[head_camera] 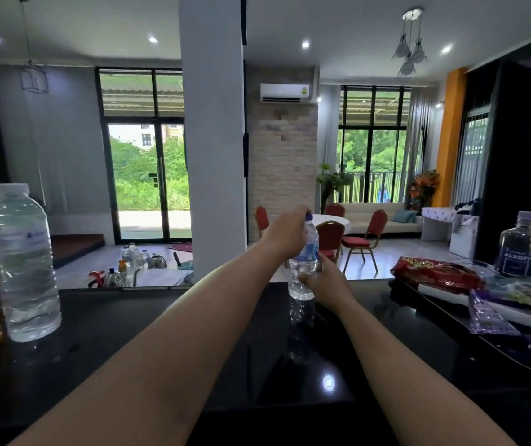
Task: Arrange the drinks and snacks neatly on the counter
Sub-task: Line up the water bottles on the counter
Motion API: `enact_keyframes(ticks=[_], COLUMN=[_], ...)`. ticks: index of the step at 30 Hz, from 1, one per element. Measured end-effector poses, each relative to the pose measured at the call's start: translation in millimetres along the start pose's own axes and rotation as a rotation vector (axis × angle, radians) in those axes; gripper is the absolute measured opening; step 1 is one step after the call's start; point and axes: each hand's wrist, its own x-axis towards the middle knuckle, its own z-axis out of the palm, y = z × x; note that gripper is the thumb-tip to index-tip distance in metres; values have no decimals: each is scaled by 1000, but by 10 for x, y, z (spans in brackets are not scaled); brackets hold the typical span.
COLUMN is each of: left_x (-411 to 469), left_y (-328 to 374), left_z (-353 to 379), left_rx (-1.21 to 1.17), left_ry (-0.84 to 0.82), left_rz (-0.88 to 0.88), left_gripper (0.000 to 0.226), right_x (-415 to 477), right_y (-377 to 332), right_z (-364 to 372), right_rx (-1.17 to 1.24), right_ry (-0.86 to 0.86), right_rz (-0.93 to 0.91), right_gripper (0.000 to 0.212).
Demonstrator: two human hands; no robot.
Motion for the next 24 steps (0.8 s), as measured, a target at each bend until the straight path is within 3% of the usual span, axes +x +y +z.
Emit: enact_keyframes(ticks=[6,11,24], left_x=[10,-51,-312], left_y=[-128,-190,-44], left_z=[51,3,-181], left_rx=[-45,-74,-7], left_ry=[22,43,20], left_rz=[40,68,78], left_gripper=[37,40,40], right_x=[59,10,-343], right_y=[27,10,-174], right_z=[17,32,-2], right_rx=[-28,-85,-111], right_ry=[11,13,9], right_rz=[-15,-7,25], right_gripper=[47,62,64])
